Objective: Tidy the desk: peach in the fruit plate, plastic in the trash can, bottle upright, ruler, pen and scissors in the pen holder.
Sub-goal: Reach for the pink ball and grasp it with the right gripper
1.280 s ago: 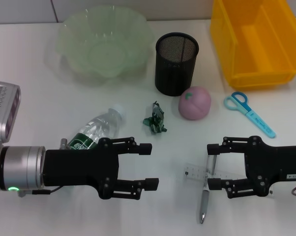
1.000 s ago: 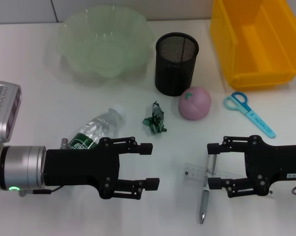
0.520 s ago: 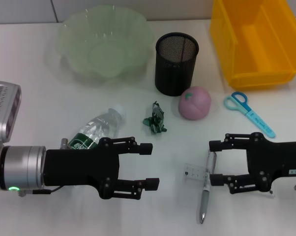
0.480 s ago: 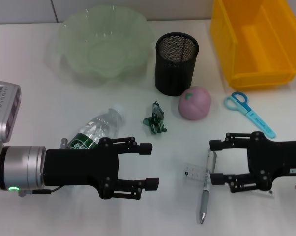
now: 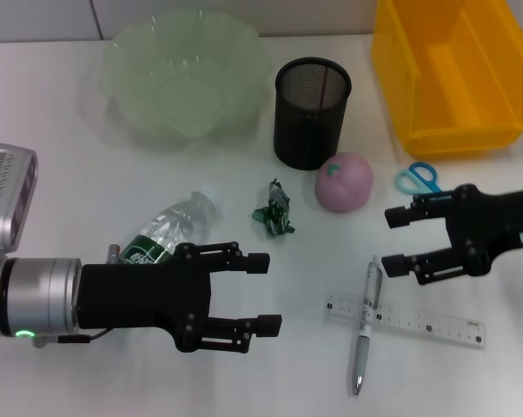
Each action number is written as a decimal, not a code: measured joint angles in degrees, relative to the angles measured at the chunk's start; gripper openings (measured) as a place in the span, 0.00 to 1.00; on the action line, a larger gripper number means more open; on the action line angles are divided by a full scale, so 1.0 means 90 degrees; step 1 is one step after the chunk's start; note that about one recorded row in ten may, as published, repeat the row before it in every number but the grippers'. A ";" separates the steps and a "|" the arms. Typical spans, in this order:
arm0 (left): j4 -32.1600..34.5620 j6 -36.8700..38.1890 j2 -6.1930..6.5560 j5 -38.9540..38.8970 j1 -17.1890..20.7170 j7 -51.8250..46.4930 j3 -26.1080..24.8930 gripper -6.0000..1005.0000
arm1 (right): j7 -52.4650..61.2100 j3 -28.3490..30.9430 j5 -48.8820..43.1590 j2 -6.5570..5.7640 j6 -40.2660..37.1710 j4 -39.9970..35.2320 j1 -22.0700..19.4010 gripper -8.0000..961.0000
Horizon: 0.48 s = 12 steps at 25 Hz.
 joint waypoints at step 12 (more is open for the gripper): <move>-0.0001 -0.0059 -0.0007 -0.0030 0.0096 0.0125 -0.0034 0.79 | 0.1587 -0.0343 -0.1155 -0.0031 0.0723 -0.0740 0.1075 0.81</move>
